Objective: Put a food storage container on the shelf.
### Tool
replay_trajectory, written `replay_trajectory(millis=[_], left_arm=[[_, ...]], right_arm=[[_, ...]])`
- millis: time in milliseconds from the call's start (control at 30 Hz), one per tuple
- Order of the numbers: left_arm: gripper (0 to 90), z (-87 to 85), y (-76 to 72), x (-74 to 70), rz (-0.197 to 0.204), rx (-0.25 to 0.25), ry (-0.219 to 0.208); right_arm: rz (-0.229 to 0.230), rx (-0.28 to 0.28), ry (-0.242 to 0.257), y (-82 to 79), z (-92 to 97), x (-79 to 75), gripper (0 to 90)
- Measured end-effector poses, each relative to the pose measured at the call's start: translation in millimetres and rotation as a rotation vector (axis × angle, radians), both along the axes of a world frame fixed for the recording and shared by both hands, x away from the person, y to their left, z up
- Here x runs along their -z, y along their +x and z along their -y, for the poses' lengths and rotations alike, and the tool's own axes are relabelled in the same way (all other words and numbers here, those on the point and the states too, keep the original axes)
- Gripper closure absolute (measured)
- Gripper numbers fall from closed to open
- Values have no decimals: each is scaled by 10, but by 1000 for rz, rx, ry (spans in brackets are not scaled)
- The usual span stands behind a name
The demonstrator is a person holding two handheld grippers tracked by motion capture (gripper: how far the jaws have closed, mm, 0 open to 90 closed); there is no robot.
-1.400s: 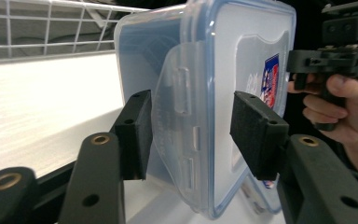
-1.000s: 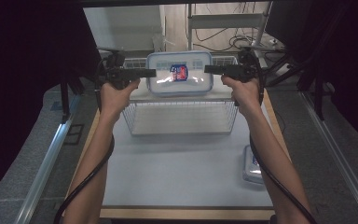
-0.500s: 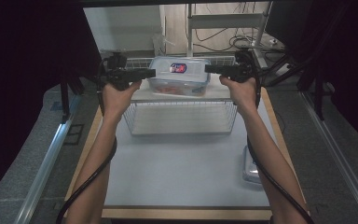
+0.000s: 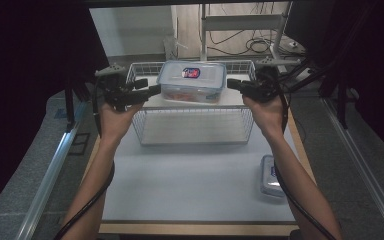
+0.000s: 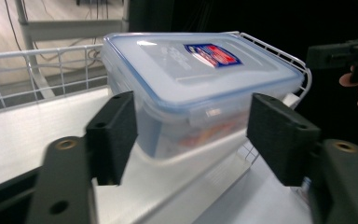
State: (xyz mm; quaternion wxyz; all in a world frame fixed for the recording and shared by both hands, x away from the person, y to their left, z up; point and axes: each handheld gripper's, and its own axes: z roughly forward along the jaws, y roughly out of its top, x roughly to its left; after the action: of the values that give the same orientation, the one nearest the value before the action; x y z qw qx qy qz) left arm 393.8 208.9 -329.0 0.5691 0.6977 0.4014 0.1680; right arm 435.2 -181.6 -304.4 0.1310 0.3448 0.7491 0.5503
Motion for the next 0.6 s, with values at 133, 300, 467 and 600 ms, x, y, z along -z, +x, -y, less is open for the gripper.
replay_trajectory(millis=[133,300,467,600], left_arm=[[200,38,-189,176,27,-1,27],[116,119,-389,406,20,1,58],[101,179,-548,598,5,21,75],[92,219,-625,704,-7,40,71]], right_arm=[[-3,-63,-60,-127,-145,178,896],[-16,-59,-118,-80,-279,344,896],[-30,-39,-120,-12,-273,384,896],[-29,-20,-117,27,-241,385,896]])
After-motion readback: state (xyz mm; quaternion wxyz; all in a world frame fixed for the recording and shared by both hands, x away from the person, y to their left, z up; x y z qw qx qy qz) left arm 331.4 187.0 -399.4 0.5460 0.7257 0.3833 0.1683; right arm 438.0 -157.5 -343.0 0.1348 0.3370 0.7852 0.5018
